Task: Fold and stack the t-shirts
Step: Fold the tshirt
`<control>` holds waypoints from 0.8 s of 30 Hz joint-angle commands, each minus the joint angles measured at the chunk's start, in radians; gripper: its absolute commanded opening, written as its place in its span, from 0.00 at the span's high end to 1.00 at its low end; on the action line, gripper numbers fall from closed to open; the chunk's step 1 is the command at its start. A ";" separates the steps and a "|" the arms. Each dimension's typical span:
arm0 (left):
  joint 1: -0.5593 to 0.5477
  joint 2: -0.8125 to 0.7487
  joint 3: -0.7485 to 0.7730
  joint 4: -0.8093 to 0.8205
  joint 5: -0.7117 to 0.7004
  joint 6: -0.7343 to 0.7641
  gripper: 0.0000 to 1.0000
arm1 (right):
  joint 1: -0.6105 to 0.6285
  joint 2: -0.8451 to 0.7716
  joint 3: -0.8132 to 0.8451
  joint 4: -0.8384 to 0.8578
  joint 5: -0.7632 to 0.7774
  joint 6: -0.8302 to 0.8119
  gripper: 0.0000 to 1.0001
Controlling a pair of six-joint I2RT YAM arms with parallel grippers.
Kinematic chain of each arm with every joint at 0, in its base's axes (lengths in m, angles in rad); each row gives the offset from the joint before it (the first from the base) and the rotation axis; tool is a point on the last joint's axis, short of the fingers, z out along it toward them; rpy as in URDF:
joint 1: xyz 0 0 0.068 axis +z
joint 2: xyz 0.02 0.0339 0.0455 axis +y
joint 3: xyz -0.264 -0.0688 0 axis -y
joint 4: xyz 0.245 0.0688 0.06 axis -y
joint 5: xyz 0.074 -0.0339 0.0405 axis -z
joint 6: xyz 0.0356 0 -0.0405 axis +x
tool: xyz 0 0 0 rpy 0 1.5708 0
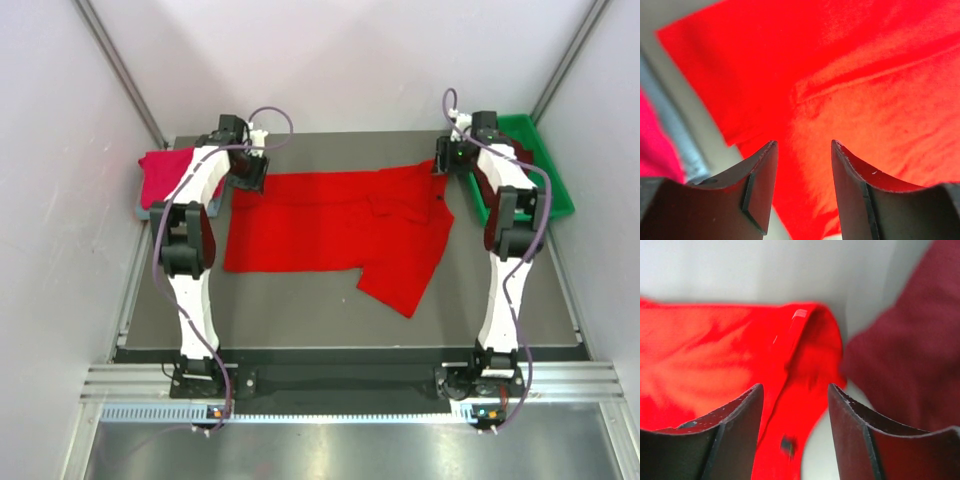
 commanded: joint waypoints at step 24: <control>0.004 -0.639 -0.826 0.370 -0.172 0.326 0.50 | 0.594 -1.119 -1.187 -0.179 -0.044 -0.893 0.64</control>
